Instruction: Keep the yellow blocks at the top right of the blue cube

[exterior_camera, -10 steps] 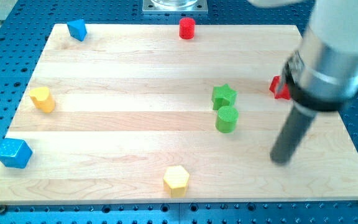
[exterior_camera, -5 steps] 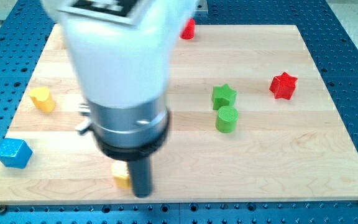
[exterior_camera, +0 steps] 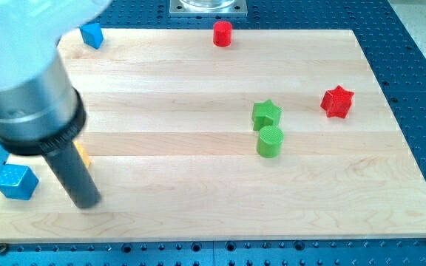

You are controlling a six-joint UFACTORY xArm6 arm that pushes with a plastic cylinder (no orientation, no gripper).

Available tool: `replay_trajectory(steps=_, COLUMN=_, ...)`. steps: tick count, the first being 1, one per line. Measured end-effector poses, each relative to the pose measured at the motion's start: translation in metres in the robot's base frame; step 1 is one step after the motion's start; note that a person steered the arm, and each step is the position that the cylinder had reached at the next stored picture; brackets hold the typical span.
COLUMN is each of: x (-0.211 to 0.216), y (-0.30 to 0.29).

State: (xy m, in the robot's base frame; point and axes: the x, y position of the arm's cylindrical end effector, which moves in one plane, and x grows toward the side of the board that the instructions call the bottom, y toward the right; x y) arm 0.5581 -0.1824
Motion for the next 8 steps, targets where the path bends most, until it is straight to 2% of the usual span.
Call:
replay_trajectory(steps=1, x=-0.075, y=-0.005)
replay_trajectory(steps=2, x=-0.107, y=0.014)
replay_trajectory(steps=3, x=-0.080, y=0.074)
replay_trajectory(steps=4, x=-0.060, y=0.092)
replay_trajectory(steps=5, x=-0.029, y=0.043)
replay_trajectory(steps=6, x=-0.045, y=-0.022)
replay_trajectory(steps=7, x=-0.078, y=-0.041)
replay_trajectory(steps=8, x=-0.065, y=-0.050)
